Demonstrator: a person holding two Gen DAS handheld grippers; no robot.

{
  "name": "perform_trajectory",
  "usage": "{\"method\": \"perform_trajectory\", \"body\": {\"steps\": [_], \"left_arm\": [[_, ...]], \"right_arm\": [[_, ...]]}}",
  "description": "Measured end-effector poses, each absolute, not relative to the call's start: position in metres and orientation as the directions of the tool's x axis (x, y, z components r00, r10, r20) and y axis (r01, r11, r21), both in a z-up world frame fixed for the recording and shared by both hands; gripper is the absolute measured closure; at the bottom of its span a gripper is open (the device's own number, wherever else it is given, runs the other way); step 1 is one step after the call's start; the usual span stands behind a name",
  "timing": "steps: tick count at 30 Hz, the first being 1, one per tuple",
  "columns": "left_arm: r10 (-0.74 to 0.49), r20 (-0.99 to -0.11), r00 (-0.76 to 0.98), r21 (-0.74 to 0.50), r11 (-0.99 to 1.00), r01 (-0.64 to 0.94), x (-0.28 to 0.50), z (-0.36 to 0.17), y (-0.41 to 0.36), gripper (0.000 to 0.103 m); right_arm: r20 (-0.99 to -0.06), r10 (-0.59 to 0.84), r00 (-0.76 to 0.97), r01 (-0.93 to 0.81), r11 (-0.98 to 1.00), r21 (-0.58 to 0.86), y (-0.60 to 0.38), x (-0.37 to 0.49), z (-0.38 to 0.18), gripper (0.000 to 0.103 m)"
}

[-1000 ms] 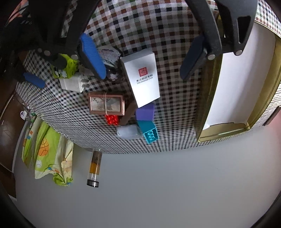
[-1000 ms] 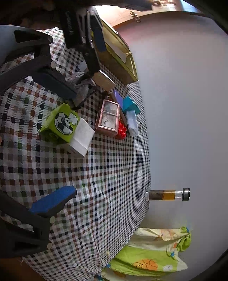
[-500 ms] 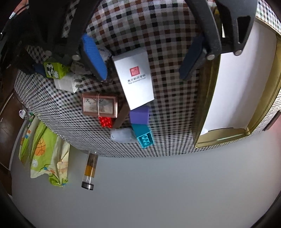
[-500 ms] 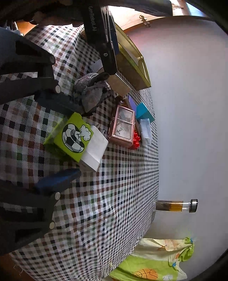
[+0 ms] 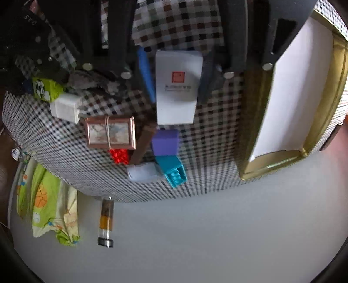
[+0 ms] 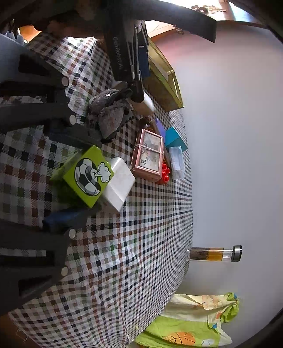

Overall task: Organize rigid objects
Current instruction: 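Grasp white box with left tool while right tool grasps green soccer-print block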

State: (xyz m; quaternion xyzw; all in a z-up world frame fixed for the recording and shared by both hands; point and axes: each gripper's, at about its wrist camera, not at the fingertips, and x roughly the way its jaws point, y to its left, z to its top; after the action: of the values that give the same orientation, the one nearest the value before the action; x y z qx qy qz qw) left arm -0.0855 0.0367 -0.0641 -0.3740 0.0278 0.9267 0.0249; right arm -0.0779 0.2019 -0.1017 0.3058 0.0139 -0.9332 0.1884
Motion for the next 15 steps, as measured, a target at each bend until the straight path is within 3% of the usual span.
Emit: {"method": "perform_trajectory", "body": {"steps": [7, 15], "left_arm": [[0.037, -0.692, -0.721, 0.023, -0.997, -0.074, -0.083, -0.064, 0.036, 0.063], [0.021, -0.623, -0.782, 0.032, -0.998, -0.052, -0.070, -0.056, 0.034, 0.063]], "right_arm": [[-0.547, -0.356, -0.758, 0.359, -0.927, 0.106, 0.204, -0.075, -0.098, 0.051], [-0.497, -0.356, -0.791, 0.354, -0.930, 0.103, 0.206, -0.068, -0.087, 0.051]]}}
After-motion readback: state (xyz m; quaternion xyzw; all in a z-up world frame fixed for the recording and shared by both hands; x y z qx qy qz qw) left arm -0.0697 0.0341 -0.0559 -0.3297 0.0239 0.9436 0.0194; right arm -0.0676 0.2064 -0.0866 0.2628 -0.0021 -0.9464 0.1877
